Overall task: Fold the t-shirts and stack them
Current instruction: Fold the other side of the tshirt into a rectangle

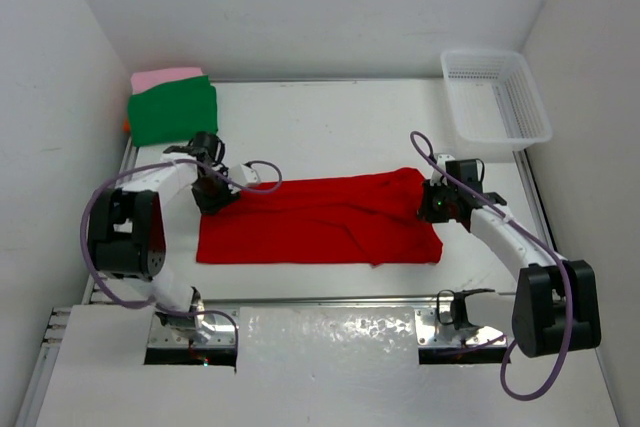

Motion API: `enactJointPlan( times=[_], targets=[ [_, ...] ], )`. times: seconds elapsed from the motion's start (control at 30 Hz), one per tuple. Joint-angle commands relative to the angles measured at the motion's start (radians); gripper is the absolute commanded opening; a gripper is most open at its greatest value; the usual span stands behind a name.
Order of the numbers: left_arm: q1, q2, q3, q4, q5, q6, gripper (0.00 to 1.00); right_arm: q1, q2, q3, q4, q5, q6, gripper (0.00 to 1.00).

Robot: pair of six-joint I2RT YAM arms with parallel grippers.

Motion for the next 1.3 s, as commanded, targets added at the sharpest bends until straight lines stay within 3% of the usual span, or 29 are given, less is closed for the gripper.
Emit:
enactJointPlan(
  times=[0.0, 0.17, 0.23, 0.27, 0.3, 0.63, 1.0, 1.1, 1.27],
  targets=[
    [0.008, 0.06, 0.02, 0.124, -0.014, 0.01, 0.39, 0.0, 0.0, 0.034, 0.008, 0.002, -0.014, 0.0],
    [0.008, 0.122, 0.027, 0.126, -0.046, 0.0, 0.39, 0.0, -0.005, 0.033, 0.002, 0.01, -0.011, 0.0],
    [0.008, 0.125, 0.004, 0.13, -0.069, -0.006, 0.22, 0.0, -0.013, 0.03, 0.005, 0.016, -0.008, 0.0],
    [0.009, 0.113, 0.001, 0.123, -0.06, -0.007, 0.04, 0.0, -0.013, 0.03, 0.005, 0.019, -0.005, 0.0],
    [0.008, 0.104, 0.004, 0.119, -0.054, -0.012, 0.0, 0.0, -0.013, 0.033, 0.007, 0.021, -0.005, 0.0],
    [0.008, 0.068, 0.162, 0.159, -0.071, -0.211, 0.0, -0.003, 0.012, 0.184, -0.028, 0.07, -0.039, 0.0],
    [0.009, 0.194, 0.386, 0.255, -0.181, -0.392, 0.0, -0.006, 0.312, 0.609, -0.042, 0.074, -0.083, 0.0],
    [0.009, 0.177, 0.345, 0.225, -0.149, -0.354, 0.0, -0.006, 0.293, 0.599, -0.045, 0.054, -0.082, 0.0],
    [0.009, 0.065, 0.175, 0.164, -0.056, -0.218, 0.0, -0.006, 0.198, 0.449, -0.045, 0.03, -0.083, 0.0]
  ],
)
